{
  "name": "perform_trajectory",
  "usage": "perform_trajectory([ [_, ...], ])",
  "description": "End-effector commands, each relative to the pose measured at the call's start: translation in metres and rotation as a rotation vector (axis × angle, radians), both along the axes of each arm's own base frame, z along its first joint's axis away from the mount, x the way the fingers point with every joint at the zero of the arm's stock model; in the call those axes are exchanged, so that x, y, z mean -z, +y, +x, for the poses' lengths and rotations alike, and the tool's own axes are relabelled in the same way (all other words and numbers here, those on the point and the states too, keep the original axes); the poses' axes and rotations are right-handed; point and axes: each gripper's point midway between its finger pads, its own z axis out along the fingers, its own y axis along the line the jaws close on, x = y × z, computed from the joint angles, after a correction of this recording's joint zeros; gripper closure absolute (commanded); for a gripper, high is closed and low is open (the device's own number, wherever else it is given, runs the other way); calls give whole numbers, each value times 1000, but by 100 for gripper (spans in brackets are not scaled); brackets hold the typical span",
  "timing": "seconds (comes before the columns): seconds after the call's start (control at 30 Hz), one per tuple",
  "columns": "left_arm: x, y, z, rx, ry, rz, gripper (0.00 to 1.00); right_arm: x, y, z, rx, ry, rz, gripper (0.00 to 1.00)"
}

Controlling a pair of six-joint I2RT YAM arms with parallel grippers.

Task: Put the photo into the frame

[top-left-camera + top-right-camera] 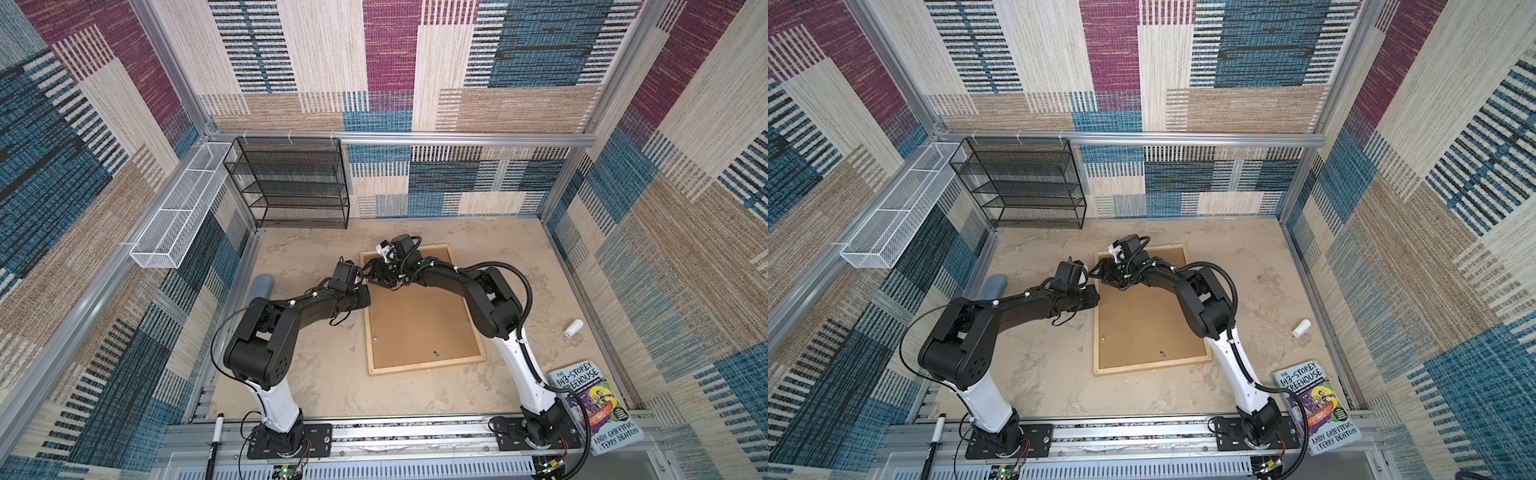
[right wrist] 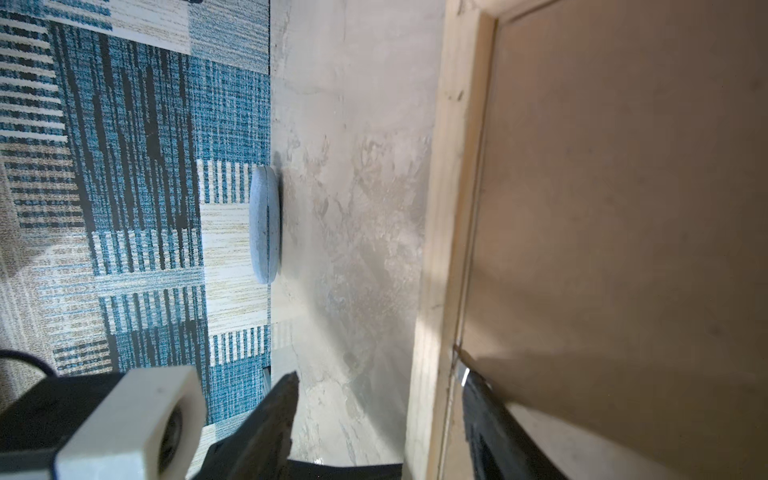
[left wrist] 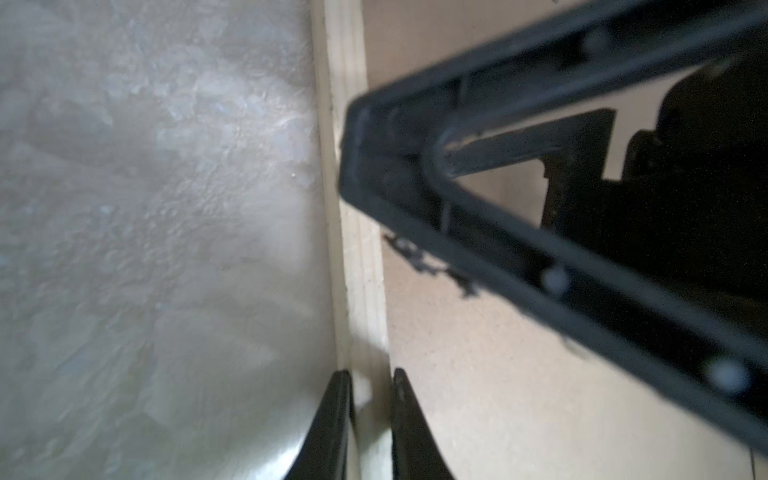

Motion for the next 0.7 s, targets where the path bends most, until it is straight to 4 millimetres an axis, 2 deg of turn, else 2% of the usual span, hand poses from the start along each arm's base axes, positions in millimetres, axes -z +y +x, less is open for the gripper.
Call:
perform_trajectory([
  [0.0,12,-24,-24,156,85,-72,81,13,7,-15,-35,62,-2,35],
  [0.23,12,-24,-24,168,82,-61,81,13,8,-14,-35,60,-1,35],
  [0.33,14,-17,-24,143,99,-32,80,10,5,-12,-25,39,-8,35],
  [0.5,17,-5,-24,102,114,4,72,-6,-8,-6,-2,-29,-41,35],
  [0.67,11,1,-22,79,104,23,69,-27,-22,-5,17,-97,-58,35],
])
